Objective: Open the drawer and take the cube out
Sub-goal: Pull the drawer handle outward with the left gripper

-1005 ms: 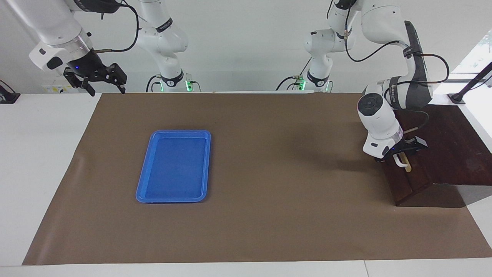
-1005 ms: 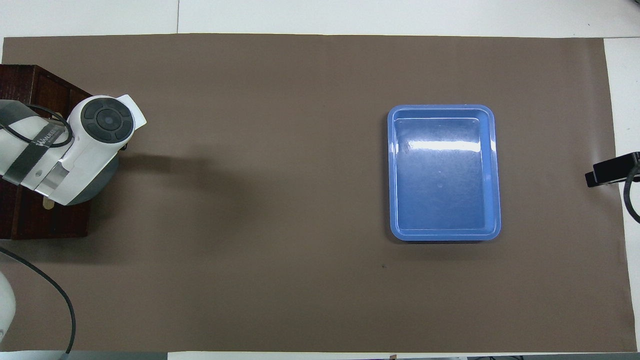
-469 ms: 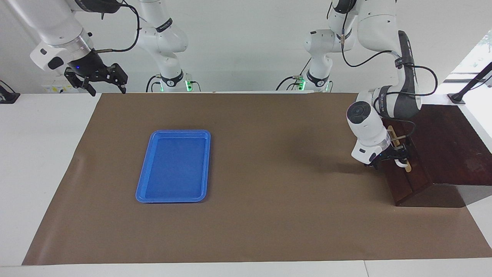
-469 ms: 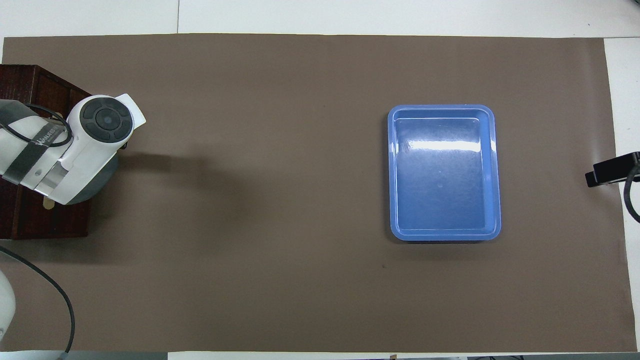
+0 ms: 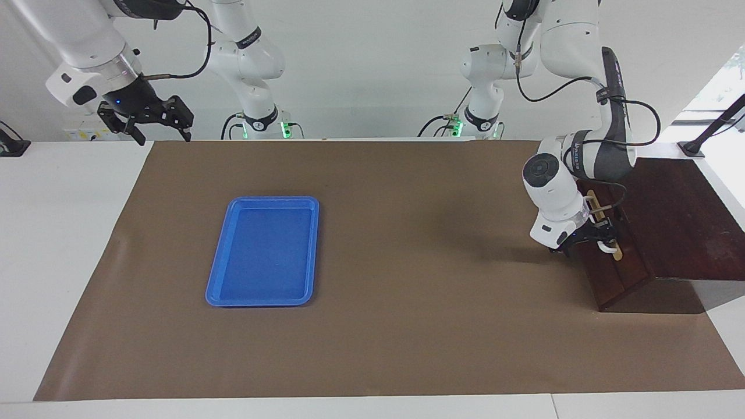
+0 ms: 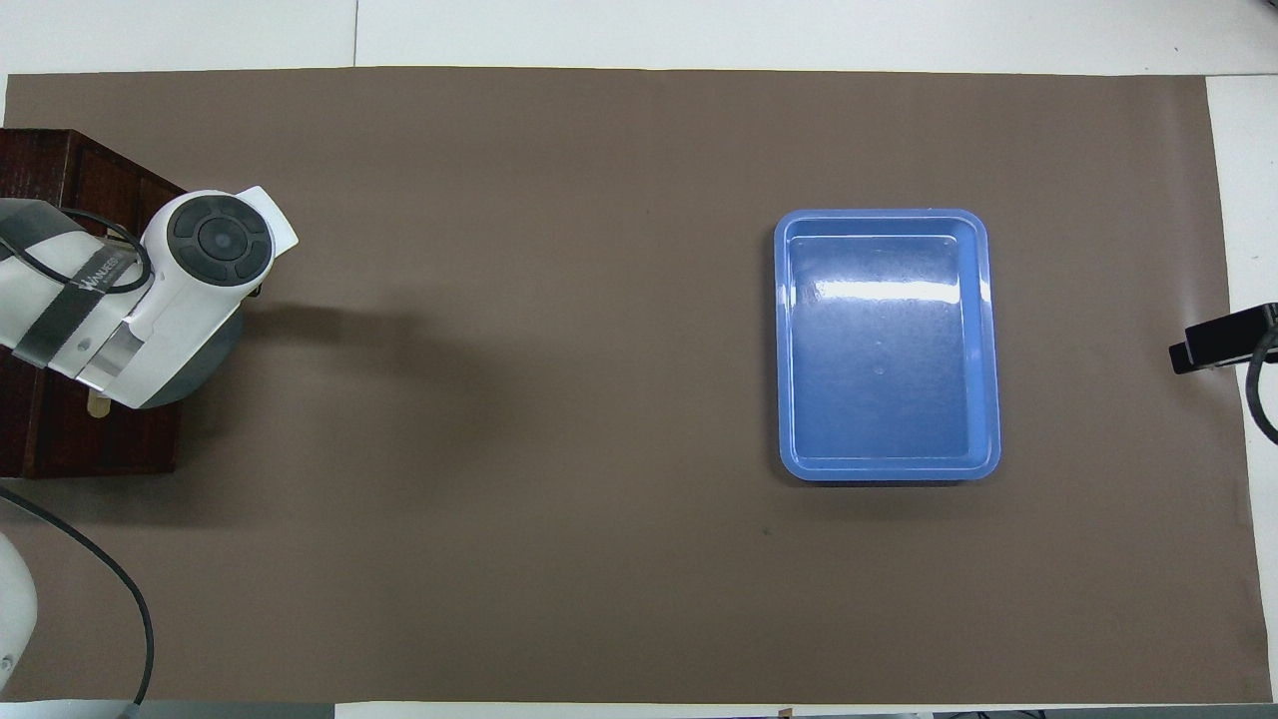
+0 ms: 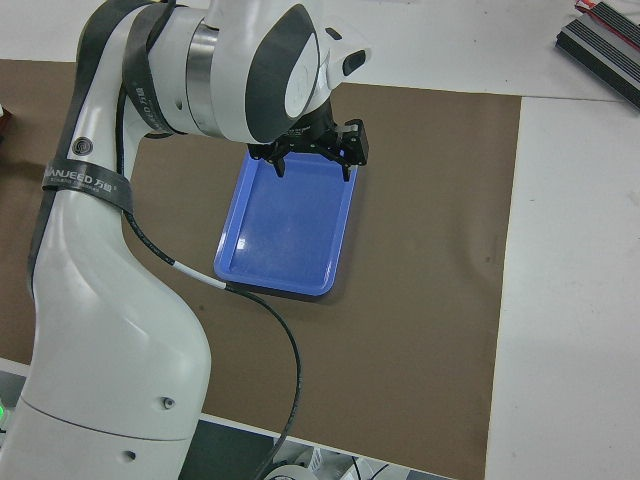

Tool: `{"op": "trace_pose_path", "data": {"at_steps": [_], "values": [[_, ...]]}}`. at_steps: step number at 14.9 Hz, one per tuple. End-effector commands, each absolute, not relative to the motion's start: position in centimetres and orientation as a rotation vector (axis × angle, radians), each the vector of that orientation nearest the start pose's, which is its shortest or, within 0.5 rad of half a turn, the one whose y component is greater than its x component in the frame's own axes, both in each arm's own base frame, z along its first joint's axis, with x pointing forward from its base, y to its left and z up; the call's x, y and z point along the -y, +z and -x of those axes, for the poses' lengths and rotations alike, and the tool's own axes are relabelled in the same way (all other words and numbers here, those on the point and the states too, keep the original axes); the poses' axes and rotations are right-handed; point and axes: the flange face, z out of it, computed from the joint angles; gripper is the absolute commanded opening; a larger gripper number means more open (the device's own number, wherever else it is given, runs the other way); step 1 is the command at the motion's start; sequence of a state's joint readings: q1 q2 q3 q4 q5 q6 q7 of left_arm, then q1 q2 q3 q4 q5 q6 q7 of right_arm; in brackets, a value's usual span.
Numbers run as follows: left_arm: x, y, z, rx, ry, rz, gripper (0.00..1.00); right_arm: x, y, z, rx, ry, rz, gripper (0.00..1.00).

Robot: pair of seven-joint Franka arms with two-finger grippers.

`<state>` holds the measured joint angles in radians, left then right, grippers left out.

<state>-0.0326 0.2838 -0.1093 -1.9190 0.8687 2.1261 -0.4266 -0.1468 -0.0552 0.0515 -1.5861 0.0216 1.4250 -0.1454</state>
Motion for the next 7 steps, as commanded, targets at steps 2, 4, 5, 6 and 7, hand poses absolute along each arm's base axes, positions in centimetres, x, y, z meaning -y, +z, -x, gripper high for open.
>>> {"op": "trace_pose_path", "data": {"at_steps": [2,4,5,6,7], "values": [[7.1,34.8,-61.3,-0.265,-0.169,2.482,1.0,5.1,63.8,-51.6,0.047,0.148,3.095,1.0],[7.7,34.7,-61.1,-0.266,-0.163,2.49,1.0,5.2,63.7,-51.5,0.045,0.15,3.094,1.0],[8.4,34.9,-61.0,-0.274,-0.161,2.488,1.0,5.1,63.7,-51.5,0.047,0.15,3.094,1.0],[8.7,34.8,-60.9,-0.265,-0.153,2.498,1.0,5.3,63.7,-51.5,0.043,0.15,3.094,1.0],[9.2,34.8,-60.8,-0.255,-0.147,2.518,1.0,5.3,63.7,-51.6,0.043,0.152,3.094,1.0]]}}
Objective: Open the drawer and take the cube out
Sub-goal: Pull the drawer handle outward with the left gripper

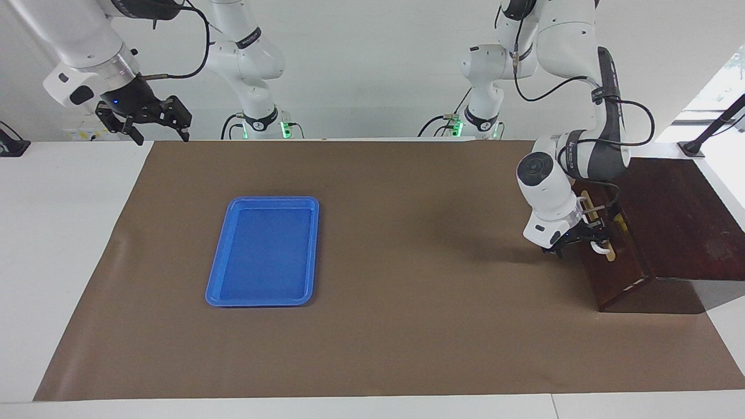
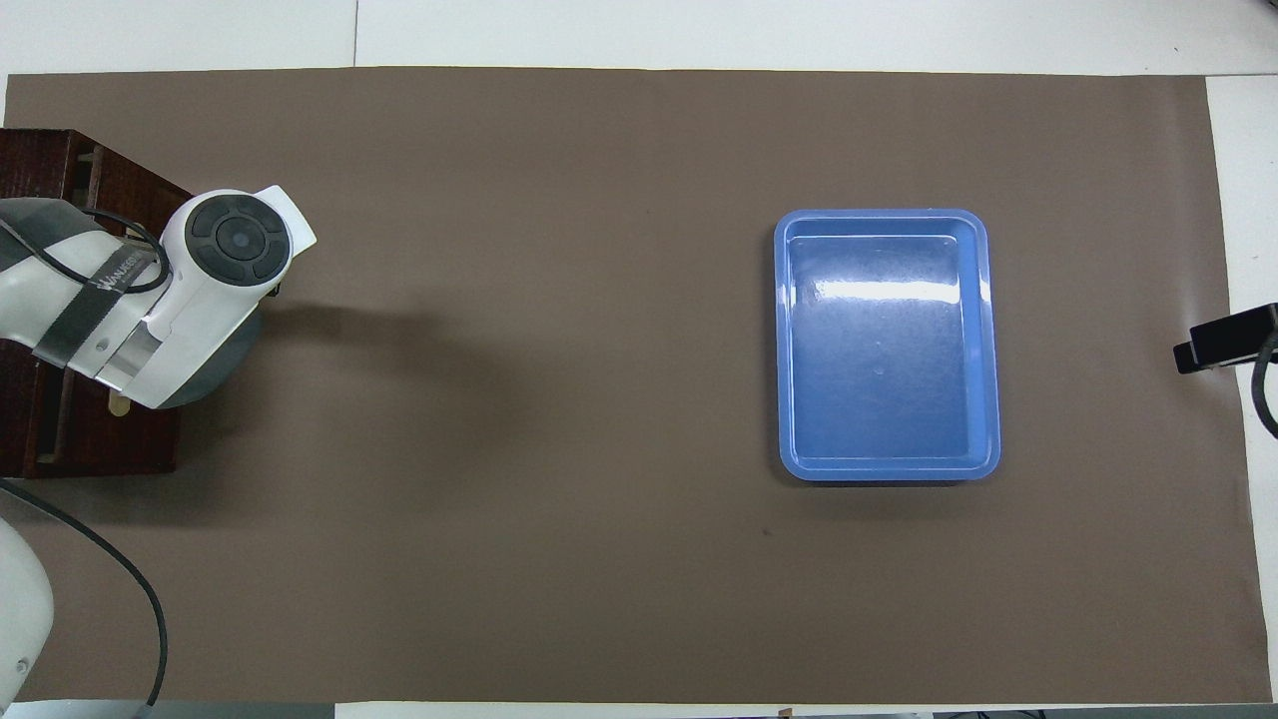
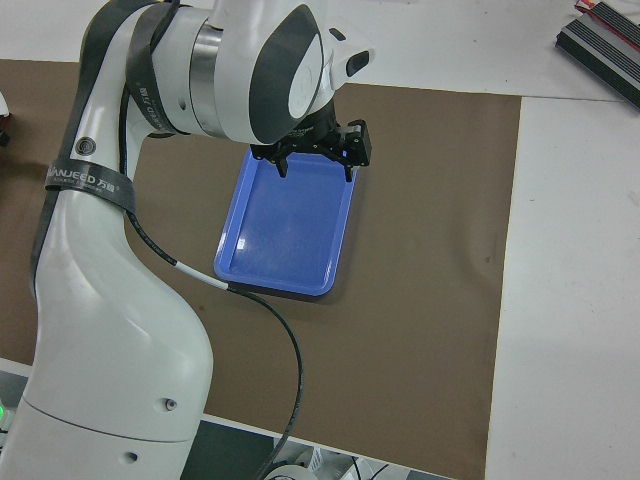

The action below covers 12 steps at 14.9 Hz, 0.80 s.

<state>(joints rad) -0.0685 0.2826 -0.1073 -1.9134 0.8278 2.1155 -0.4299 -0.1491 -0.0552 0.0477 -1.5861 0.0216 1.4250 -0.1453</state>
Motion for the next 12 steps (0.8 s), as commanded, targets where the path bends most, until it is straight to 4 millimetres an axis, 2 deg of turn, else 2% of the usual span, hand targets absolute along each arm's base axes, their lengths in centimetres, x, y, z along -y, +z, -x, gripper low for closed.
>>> {"op": "trace_pose_path", "data": {"at_steps": [1,3,5,12], "values": [[10.1,34.8,-60.6,-0.263,-0.149,2.525,1.0,5.3,63.7,-51.6,0.043,0.152,3.094,1.0],[10.5,34.9,-60.5,-0.255,-0.131,2.522,1.0,5.2,63.7,-51.6,0.045,0.15,3.094,1.0],[12.2,35.4,-60.3,-0.252,-0.127,2.547,1.0,5.3,63.7,-51.6,0.043,0.147,3.094,1.0],[13.2,35.7,-60.0,-0.249,-0.112,2.551,1.0,5.2,63.7,-51.6,0.047,0.147,3.094,1.0]]}}
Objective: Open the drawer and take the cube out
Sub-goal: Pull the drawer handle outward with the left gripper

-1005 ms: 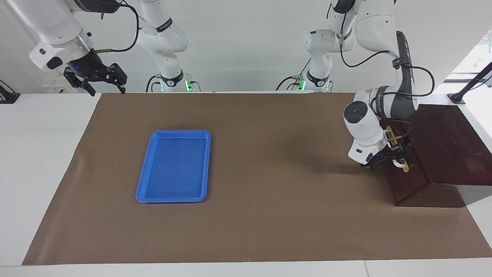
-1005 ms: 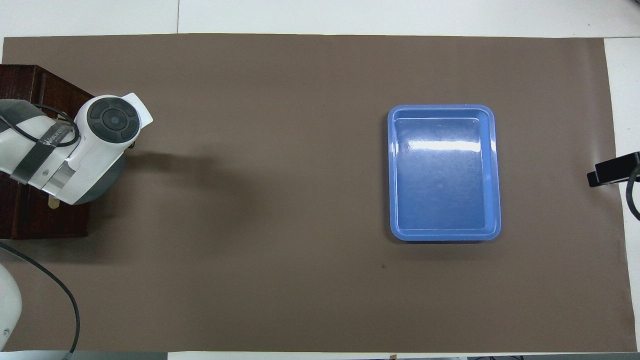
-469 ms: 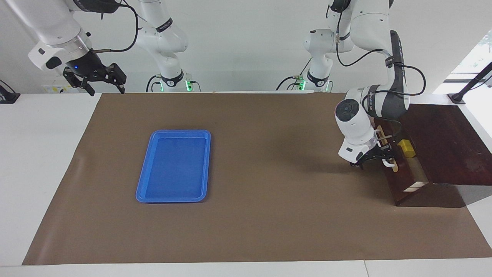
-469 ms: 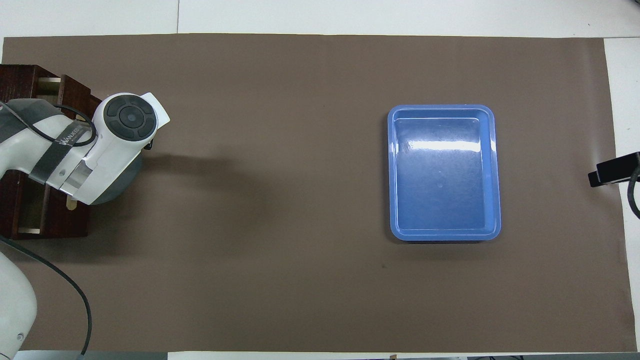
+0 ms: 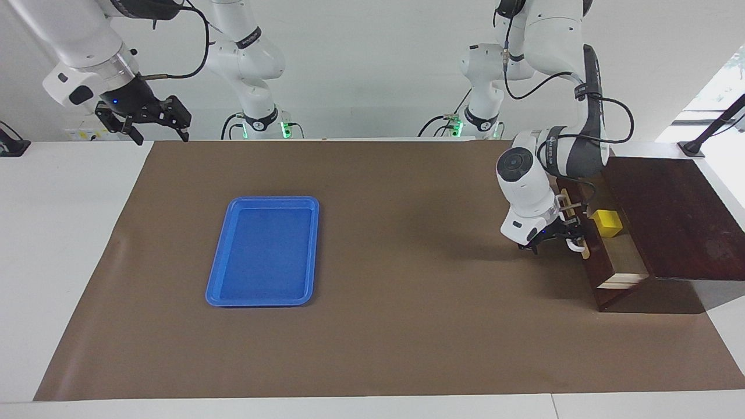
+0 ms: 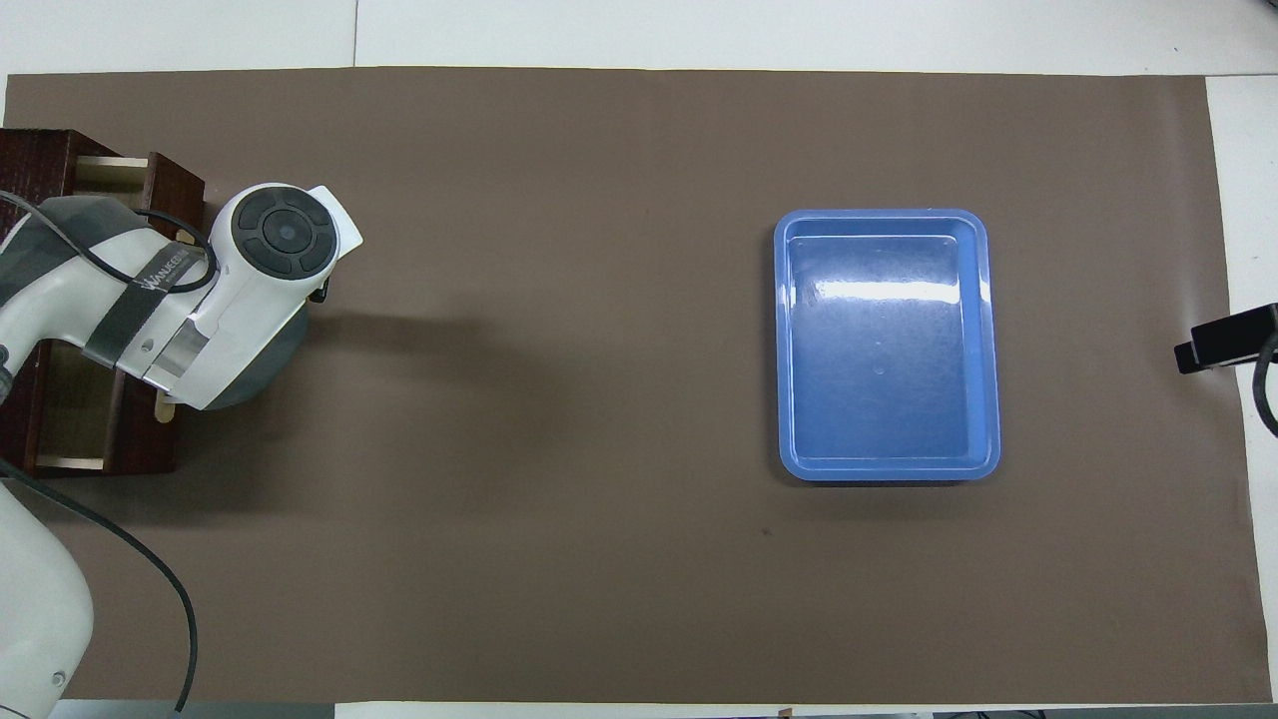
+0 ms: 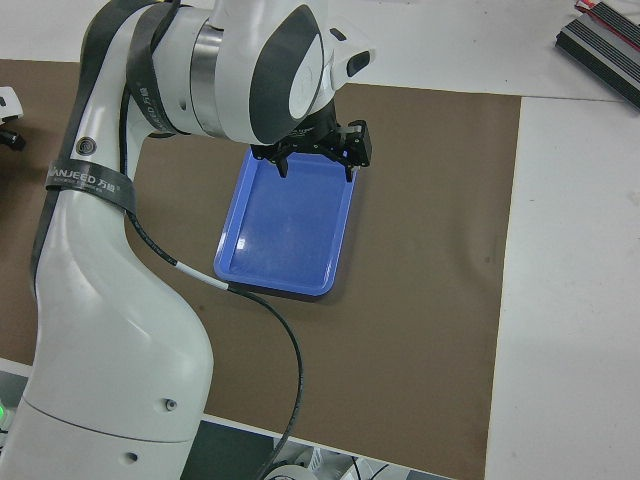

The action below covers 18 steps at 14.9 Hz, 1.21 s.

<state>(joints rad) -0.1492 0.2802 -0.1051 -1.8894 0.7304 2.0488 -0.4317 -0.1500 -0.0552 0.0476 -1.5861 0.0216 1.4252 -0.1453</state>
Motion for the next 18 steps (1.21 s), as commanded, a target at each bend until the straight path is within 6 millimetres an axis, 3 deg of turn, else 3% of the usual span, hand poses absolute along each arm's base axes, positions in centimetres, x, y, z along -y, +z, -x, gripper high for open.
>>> {"op": "trace_pose_path", "data": {"at_steps": [1,10,18], "values": [[13.2,35.7,-60.0,-0.241,-0.114,2.552,1.0,5.1,63.7,-51.6,0.05,0.147,3.094,1.0],[16.5,36.2,-59.3,-0.229,-0.112,2.579,1.0,5.3,63.7,-51.6,0.045,0.145,3.095,1.0],[18.3,36.4,-59.0,-0.232,-0.094,2.596,1.0,5.1,63.7,-51.6,0.05,0.147,3.094,1.0]]}}
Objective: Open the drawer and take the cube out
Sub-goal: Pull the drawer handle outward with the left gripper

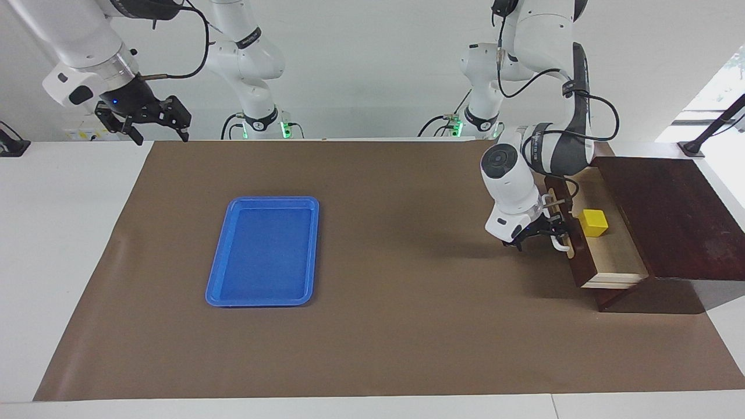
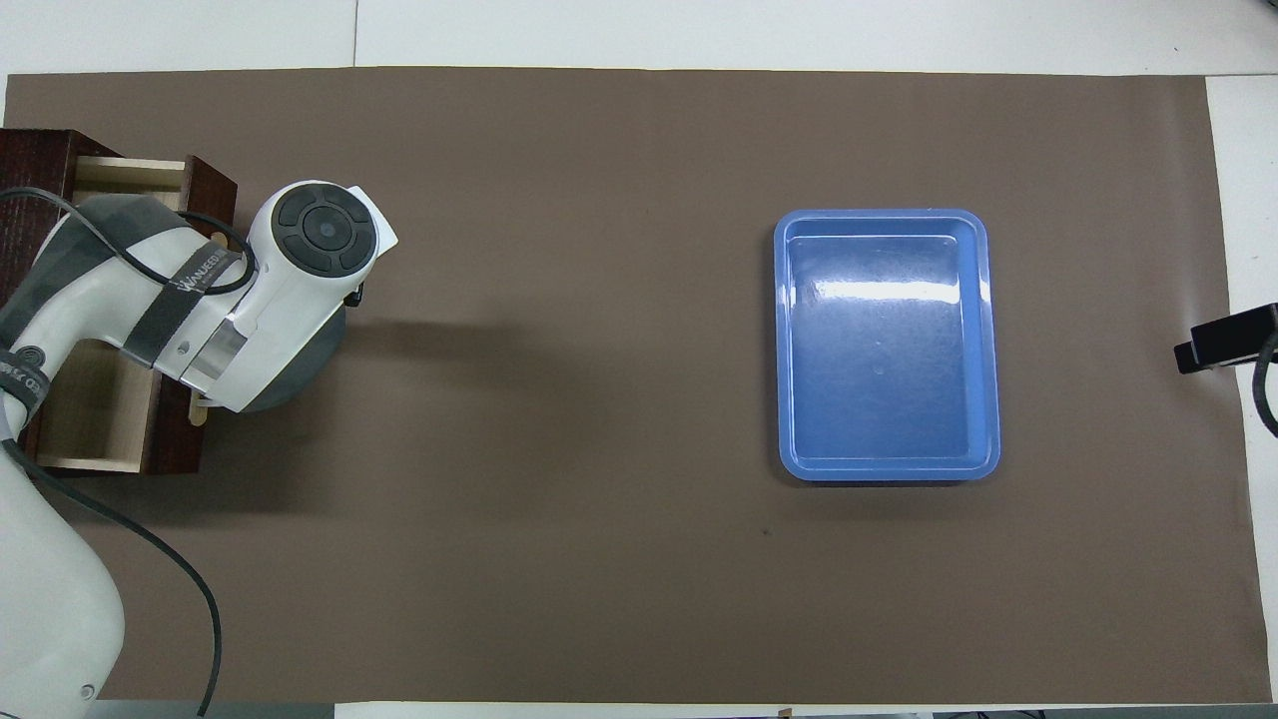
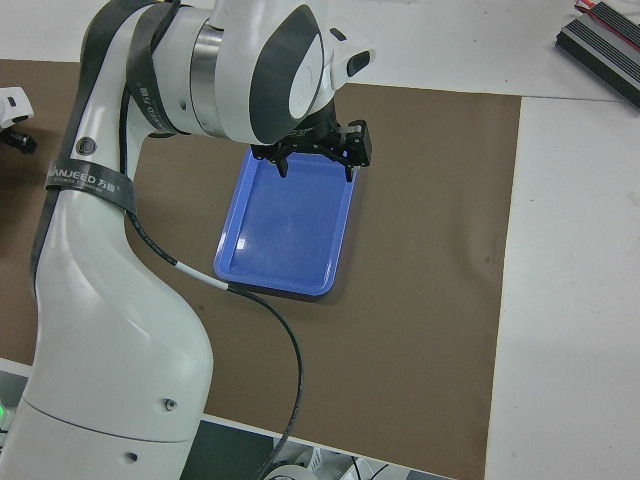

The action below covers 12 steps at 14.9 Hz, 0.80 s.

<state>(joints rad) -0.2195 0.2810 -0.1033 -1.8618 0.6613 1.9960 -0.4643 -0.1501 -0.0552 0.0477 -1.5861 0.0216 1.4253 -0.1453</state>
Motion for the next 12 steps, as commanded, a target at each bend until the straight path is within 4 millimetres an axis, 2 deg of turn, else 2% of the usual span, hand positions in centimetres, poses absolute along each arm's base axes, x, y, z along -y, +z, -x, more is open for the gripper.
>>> {"op": "trace_pose_path", "data": {"at_steps": [1,7,10,12], "values": [[18.3,36.4,-59.0,-0.233,-0.094,2.594,1.0,5.1,63.7,-51.6,0.05,0.147,3.094,1.0],[17.8,36.7,-59.4,-0.244,-0.109,2.593,1.0,5.1,63.7,-51.6,0.05,0.147,3.094,1.0],[17.1,39.9,-60.5,-0.21,-0.129,2.601,1.0,5.1,63.7,-51.6,0.05,0.147,3.094,1.0],[17.3,42.8,-60.9,-0.151,-0.13,2.636,1.0,5.1,63.7,-51.6,0.05,0.147,3.094,1.0]]}}
